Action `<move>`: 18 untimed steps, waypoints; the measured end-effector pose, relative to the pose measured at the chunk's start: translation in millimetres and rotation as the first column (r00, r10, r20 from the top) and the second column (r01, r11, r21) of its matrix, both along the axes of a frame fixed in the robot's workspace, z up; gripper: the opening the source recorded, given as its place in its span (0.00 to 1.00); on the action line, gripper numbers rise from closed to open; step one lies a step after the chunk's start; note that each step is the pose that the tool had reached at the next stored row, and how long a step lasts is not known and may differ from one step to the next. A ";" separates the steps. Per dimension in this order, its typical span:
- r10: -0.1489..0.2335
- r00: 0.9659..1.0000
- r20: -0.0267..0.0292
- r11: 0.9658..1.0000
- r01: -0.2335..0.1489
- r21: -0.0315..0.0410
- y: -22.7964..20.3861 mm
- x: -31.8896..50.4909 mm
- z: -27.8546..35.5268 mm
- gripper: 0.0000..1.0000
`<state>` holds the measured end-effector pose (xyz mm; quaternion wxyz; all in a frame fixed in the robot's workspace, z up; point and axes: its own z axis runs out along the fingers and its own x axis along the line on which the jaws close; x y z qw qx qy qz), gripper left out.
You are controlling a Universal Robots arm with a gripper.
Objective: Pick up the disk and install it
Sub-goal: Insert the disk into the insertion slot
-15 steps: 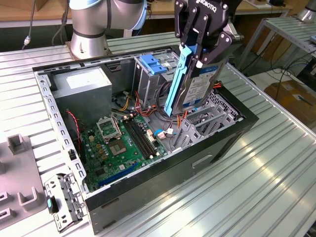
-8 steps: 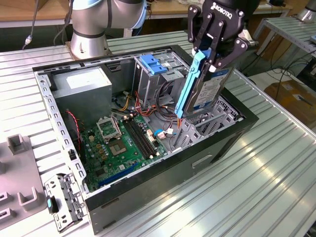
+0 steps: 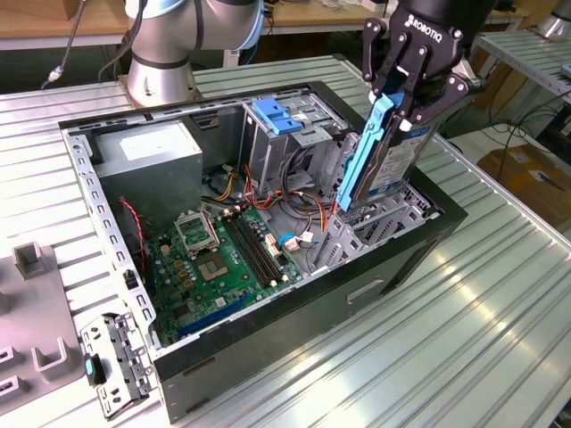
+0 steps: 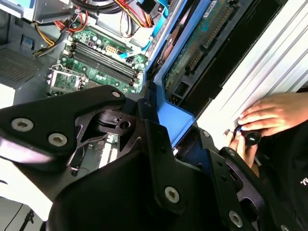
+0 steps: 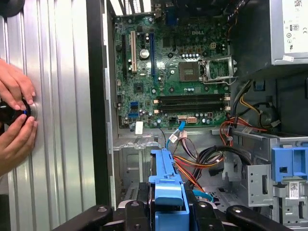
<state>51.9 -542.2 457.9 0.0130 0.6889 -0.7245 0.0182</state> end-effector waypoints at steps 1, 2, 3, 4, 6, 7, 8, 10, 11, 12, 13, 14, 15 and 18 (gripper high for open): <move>0.000 1.000 0.000 1.000 0.000 -0.004 -0.3 0.0 -0.8 0.37; 0.000 1.000 0.000 1.000 0.000 -0.007 -0.3 0.0 -1.4 0.37; 0.000 1.000 0.000 1.000 0.000 -0.011 -0.3 0.1 -2.2 0.37; 0.000 1.000 0.000 1.000 0.000 -0.013 -0.3 0.1 -2.9 0.37; 0.000 1.000 0.000 1.000 0.000 -0.015 -0.3 0.1 -4.3 0.37; 0.002 1.000 0.000 1.000 -0.002 -0.016 -0.2 0.1 -5.1 0.37; 0.003 1.000 0.000 1.000 -0.003 -0.016 -0.2 0.1 -5.4 0.37; 0.007 1.000 0.000 1.000 -0.007 -0.016 -0.3 0.2 -6.7 0.37; 0.008 1.000 0.000 1.000 -0.008 -0.016 -0.3 0.2 -7.0 0.37; 0.010 1.000 0.000 1.000 -0.010 -0.016 -0.4 0.3 -7.4 0.37; 0.013 1.000 0.000 1.000 -0.013 -0.016 -0.4 0.4 -7.8 0.37; 0.015 1.000 0.000 1.000 -0.015 -0.016 -0.5 0.4 -8.2 0.37; 0.020 1.000 0.000 1.000 -0.020 -0.016 -0.9 0.4 -9.0 0.37; 0.031 1.000 0.000 0.999 -0.031 -0.016 -1.8 0.4 -10.1 0.37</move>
